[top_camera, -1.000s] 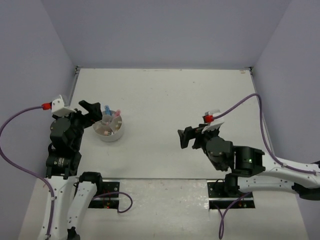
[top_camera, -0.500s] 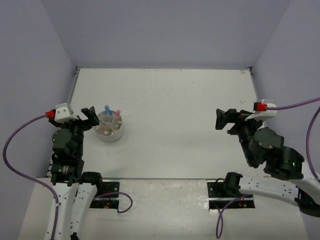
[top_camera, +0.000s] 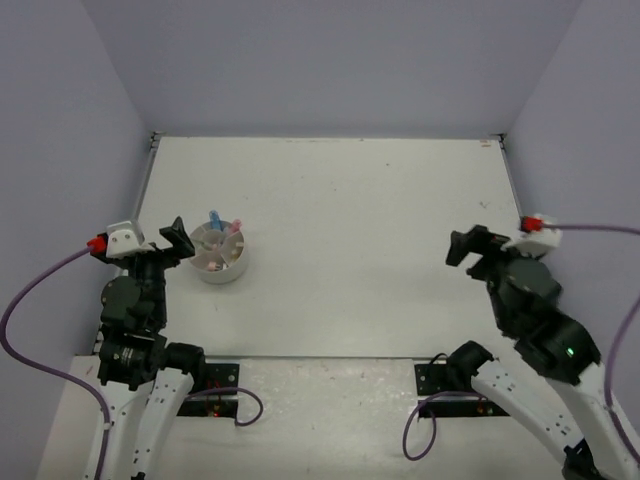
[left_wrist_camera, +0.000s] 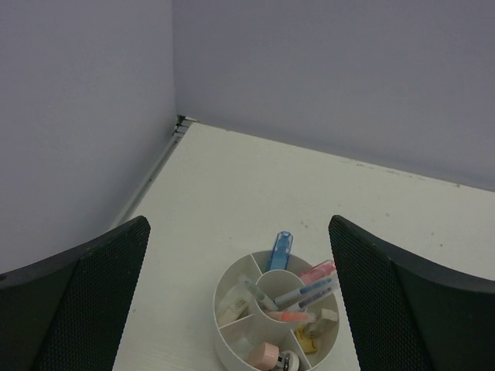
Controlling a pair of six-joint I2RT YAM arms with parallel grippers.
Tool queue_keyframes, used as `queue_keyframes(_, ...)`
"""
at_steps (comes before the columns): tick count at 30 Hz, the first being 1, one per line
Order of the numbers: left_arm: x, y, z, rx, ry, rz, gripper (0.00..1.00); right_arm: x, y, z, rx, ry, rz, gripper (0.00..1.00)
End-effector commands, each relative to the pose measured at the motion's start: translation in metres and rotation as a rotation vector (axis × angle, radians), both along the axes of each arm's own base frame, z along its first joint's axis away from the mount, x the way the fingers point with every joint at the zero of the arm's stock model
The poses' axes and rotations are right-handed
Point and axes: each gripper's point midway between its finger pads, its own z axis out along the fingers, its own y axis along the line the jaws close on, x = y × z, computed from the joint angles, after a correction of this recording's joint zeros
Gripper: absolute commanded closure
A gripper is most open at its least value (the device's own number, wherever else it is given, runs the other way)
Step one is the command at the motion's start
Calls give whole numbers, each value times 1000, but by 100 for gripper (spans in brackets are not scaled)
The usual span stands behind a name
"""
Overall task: Sort the stationery into containers
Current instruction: Reset both arms
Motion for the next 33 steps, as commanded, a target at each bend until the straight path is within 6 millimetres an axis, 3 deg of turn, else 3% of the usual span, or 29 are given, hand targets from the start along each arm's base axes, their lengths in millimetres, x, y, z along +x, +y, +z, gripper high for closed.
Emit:
queue_keyframes(1,3,-3,5,5,-36,-14,0,-41,-27,50,121,-214,24,1)
queue_keyframes(6,6,-5,-5,2,15,-28,0,-40,-23,33,78,-114,34,1)
queue_keyframes(11,-6,-6,9,-4,-41,-45,0,-39,-23,23,47,-43,22,1)
queue_keyframes(15,-11,-3,3,0,-48,-34,0,-39,-21,20,42,-72,45,1)
queue_keyframes(21,-8,-4,-3,-10,-38,-34,0,-48,-21,32,71,-165,95,1)
queue_keyframes(33,-9,-4,-4,-10,-42,-36,0,-49,-31,27,59,-145,41,1)
